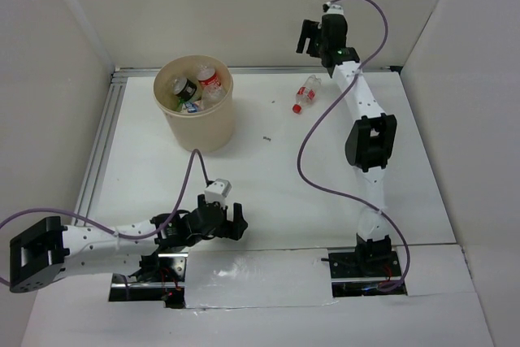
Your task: Put the plastic bottles in the bin
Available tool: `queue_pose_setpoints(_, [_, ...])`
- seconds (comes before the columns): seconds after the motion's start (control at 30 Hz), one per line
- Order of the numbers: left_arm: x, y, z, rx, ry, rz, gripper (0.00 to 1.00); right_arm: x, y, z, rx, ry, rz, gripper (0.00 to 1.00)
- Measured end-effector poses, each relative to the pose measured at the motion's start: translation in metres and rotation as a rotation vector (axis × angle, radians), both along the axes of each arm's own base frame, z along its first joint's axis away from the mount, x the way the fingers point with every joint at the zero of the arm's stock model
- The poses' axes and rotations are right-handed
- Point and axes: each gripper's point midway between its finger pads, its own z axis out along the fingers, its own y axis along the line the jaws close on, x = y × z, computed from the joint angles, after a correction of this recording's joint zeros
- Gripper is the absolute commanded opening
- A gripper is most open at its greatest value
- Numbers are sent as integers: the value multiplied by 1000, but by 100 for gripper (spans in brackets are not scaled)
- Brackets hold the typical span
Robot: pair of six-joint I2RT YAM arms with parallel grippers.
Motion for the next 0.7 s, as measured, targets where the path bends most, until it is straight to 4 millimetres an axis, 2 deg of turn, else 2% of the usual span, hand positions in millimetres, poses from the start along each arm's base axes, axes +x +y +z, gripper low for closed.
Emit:
queue_pose_setpoints(0.03, [0,0,-1,4,2,-1,100,-1,-2,-11,12,33,-15,92])
queue_pose_setpoints(0.2, [-2,1,-7,24,15,-5,100,-13,-10,-61,52,183,-68,92])
queue_pose_setpoints(0.43, [-2,-3,-6,23,24,-10,100,-14,-31,-117,80,301,-133,91])
queue_pose_setpoints(0.5, [-2,-3,-6,20,25,-11,100,-16,-33,-127,84,324,-142,91])
queue_pose_setpoints(0.53, [-2,-4,-5,20,25,-11,100,-19,-37,-142,80,355,-151,91])
queue_pose_setpoints(0.7, [-3,-3,-9,30,35,-14,100,-22,-43,-175,79,416,-165,90])
